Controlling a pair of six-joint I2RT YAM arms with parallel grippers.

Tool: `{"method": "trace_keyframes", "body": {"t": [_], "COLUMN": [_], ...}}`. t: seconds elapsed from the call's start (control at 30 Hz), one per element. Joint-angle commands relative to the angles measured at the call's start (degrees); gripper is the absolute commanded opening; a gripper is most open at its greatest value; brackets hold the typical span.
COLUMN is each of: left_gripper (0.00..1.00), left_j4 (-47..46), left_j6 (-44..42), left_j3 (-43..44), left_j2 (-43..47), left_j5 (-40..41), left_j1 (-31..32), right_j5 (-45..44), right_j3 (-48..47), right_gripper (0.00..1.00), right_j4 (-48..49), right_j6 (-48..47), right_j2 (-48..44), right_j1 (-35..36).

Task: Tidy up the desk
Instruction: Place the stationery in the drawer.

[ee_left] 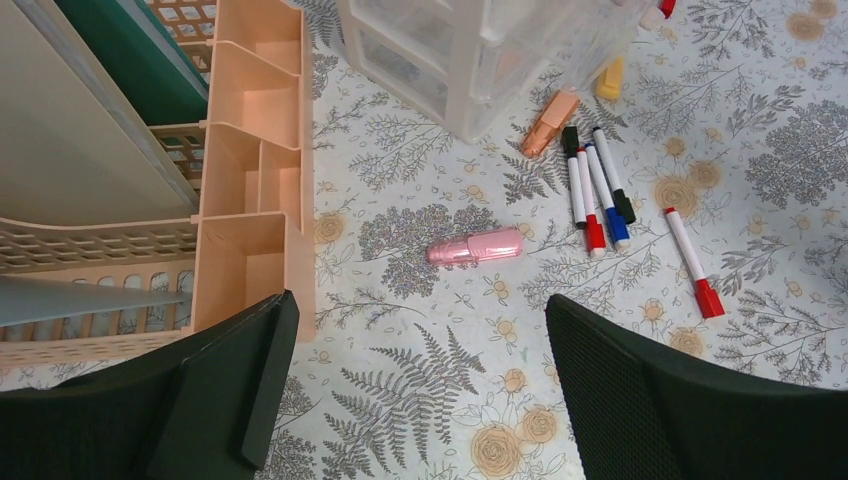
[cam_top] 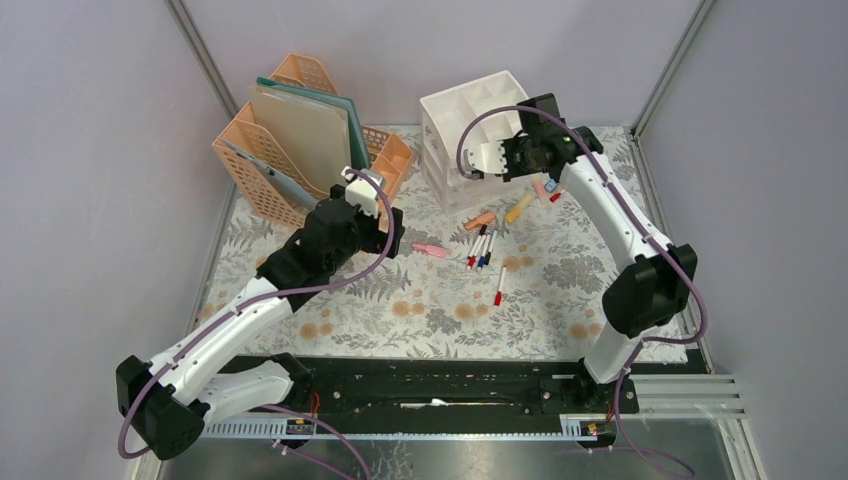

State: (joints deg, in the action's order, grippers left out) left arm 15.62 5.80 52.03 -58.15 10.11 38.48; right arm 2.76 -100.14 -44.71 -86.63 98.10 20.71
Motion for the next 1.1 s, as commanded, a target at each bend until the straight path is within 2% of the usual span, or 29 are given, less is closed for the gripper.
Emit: {"method": "trace_keyframes", "body": {"t": [0.0,0.1,0.2,0.47,0.67,0.77,0.87,1.07], "left_gripper": [0.99,0.99,0.99,0.99,0.99,0.99,0.99,0.99], "left_j4": [-1.86,-1.99,-2.14,-2.65,-3.93,-4.56,-5.62,-9.18], "left_j6": [-0.16,0.31,1.04,2.25,4.21,5.25,6.31,9.37], "left_j3": [0.44,0.57,0.62,0.36,-0.24,-0.43,-0.76,-2.87], "left_j2": [1.52,1.85,2.15,3.24,4.49,4.98,5.51,6.81], "left_j5": [0.4,0.27,-0.5,-2.04,-6.0,-8.56,-11.98,-16.5], "left_j1": [-0.58,-0.74,-0.99,-1.69,-2.32,-2.67,-3.05,-3.74], "right_j5": [-3.89,-4.84,-6.17,-5.97,-3.91,-2.92,1.66,18.76], "right_j3": [-3.71,-5.08,-5.59,-5.86,-5.92,-5.47,-2.12,13.2], "right_gripper": [0.13,0.15,0.2,0.46,0.53,0.55,0.57,0.62], "right_j4": [1.52,1.69,3.11,4.37,4.45,4.28,3.66,3.57], "right_j6": [-2.56,-2.58,-2.09,1.43,7.42,14.55,22.83,39.58], "right_j2": [2.47,4.54,5.9,5.15,1.25,-1.75,-6.95,-21.45], "right_j1": [0.86,0.9,0.85,0.89,0.86,0.9,0.77,0.65]}}
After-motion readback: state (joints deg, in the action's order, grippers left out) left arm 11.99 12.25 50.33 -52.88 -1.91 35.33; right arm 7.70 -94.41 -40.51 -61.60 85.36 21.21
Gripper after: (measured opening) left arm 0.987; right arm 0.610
